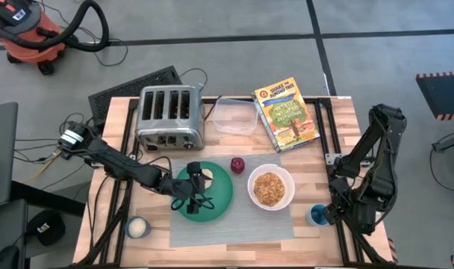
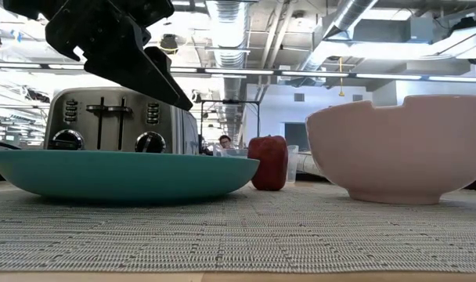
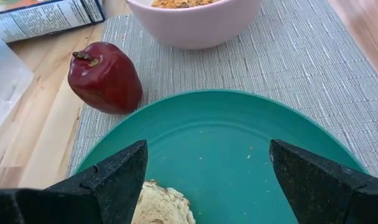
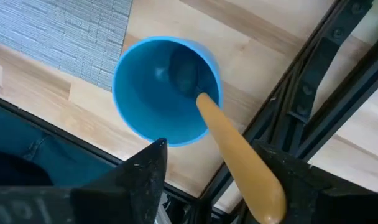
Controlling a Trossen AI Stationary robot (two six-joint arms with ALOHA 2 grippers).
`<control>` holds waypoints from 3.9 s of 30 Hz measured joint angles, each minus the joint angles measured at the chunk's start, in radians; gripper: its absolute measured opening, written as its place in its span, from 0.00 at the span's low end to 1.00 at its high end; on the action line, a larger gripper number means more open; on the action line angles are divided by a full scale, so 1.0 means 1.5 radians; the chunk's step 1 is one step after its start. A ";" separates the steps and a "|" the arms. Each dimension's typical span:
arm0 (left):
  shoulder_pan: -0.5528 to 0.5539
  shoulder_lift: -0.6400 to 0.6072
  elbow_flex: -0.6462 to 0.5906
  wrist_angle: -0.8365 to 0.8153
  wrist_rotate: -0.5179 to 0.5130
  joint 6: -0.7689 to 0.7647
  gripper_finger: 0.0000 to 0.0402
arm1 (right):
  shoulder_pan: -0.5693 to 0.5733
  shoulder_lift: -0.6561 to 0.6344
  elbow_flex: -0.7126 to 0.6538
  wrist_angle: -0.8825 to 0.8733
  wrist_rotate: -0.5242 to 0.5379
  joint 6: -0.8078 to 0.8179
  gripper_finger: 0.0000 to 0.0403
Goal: Arrange a breakfast setting
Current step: Put the brown spoon on the right side of white bowl
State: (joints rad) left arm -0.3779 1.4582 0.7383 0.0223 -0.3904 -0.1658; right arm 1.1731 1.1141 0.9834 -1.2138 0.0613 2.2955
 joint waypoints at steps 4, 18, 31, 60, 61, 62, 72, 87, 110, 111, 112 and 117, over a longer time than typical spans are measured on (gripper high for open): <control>0.000 0.000 0.000 0.006 -0.007 0.000 0.80 | -0.003 0.003 -0.001 0.000 -0.001 -0.010 0.56; 0.000 0.000 0.000 0.010 -0.010 0.003 0.80 | -0.003 0.003 0.000 0.006 -0.005 -0.017 0.17; 0.000 0.000 0.000 0.023 -0.010 0.015 0.80 | -0.018 0.003 0.049 -0.021 -0.010 -0.028 0.17; 0.000 0.000 0.000 0.037 -0.005 0.018 0.80 | -0.077 -0.006 0.271 -0.162 0.119 -0.180 0.16; 0.000 0.000 0.000 0.038 -0.005 0.018 0.80 | -0.081 -0.006 0.267 -0.149 0.139 -0.209 0.16; 0.000 0.000 0.000 0.038 -0.005 0.018 0.80 | -0.087 -0.006 0.262 -0.132 0.160 -0.242 0.16; -0.005 0.000 0.000 0.117 0.026 0.015 0.80 | -0.175 -0.005 0.158 0.144 0.343 -0.687 0.16; -0.018 0.001 -0.142 0.500 0.018 0.001 0.80 | -0.393 -0.005 -0.075 0.715 0.312 -1.213 0.16; 0.053 0.000 -0.068 0.659 0.024 0.140 0.80 | -0.552 0.123 -0.211 1.314 0.140 -1.481 0.16; 0.056 0.000 -0.062 0.662 0.038 0.150 0.80 | -0.562 0.139 -0.211 1.347 0.128 -1.490 0.16; 0.058 0.000 -0.057 0.670 0.055 0.161 0.80 | -0.571 0.155 -0.211 1.380 0.117 -1.497 0.16; 0.058 0.000 -0.051 0.738 0.083 0.208 0.77 | -0.604 0.224 -0.211 1.517 0.067 -1.521 0.16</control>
State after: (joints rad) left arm -0.2909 1.4586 0.6624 1.1287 -0.2665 0.1467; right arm 0.2670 1.4506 0.6666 1.0618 0.1622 0.0135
